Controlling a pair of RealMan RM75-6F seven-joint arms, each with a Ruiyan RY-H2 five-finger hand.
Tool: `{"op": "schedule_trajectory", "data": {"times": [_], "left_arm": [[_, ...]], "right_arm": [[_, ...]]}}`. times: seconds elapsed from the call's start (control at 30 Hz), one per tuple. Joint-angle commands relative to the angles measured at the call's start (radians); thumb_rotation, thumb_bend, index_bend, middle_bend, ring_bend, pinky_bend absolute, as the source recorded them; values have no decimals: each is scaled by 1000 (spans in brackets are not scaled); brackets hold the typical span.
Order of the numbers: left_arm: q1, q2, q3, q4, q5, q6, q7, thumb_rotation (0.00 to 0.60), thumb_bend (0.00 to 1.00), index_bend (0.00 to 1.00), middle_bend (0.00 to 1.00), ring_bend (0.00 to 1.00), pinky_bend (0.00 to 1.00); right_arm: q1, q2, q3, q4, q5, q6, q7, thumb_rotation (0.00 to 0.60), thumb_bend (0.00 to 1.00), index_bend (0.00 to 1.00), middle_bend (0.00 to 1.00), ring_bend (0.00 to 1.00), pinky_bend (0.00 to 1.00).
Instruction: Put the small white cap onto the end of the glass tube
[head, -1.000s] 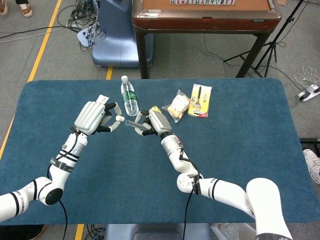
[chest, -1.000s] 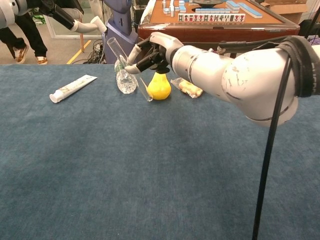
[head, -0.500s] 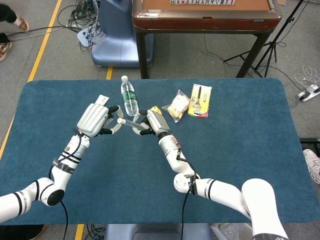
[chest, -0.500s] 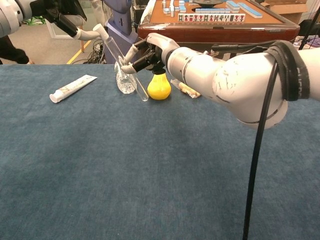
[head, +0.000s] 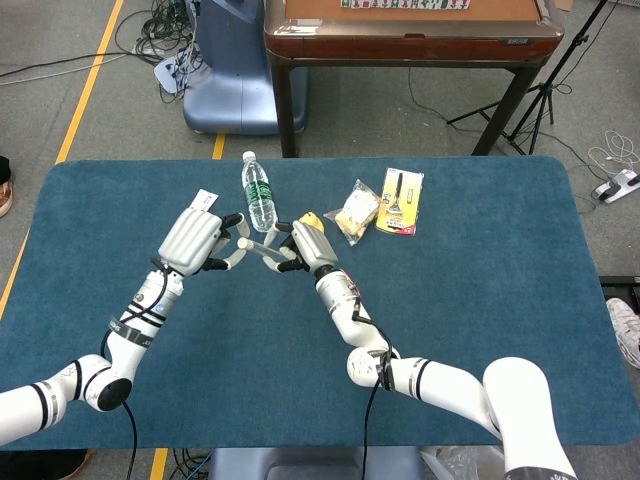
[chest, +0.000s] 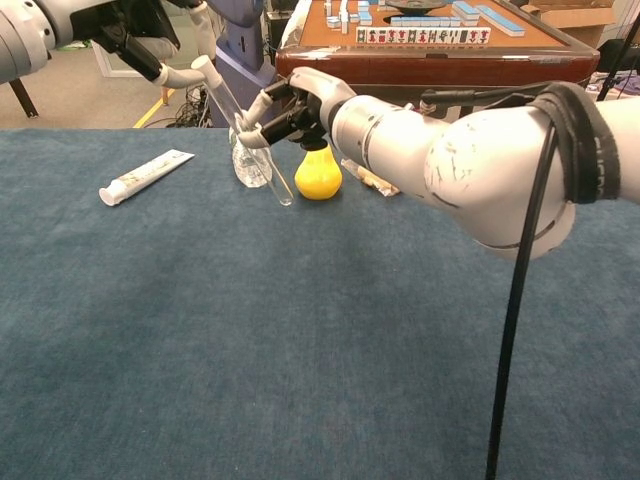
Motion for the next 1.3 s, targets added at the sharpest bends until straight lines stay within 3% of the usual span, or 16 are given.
{"op": "schedule_trajectory", "data": {"times": [0.03,0.7,0.77,0.9,1.0,1.3], "left_arm": [[-1,-1,1,-1,-2,-3,2,600,358,555,1000,1000,1000],[-10,-16,13,10,-18,-29,15,600,357,546,1000,1000,1000],[-10,-12,13,11,-26,-33,20,600,357,488,1000,1000,1000],[-7,9,9,-8,-62,-56,25,600,355,183,1000,1000,1000],[-1,30,6,-27,-82,-63,25,600,355,67,1000,1000,1000],[29,80,17,-53,-124,-58,50,600,355,34,1000,1000,1000]], "right_arm": [[0,-1,1,1,0,1,2,600,510,825,1000,1000,1000],[8,-5,1,7,-8,-8,14,600,524,826,1000,1000,1000],[8,3,-6,3,-10,-8,1,600,524,827,1000,1000,1000],[5,31,-26,-18,-9,-7,-48,600,525,828,1000,1000,1000],[1,68,-50,-48,-1,-5,-108,600,525,828,1000,1000,1000],[2,258,-164,-209,117,-54,-363,600,526,836,1000,1000,1000]]}}
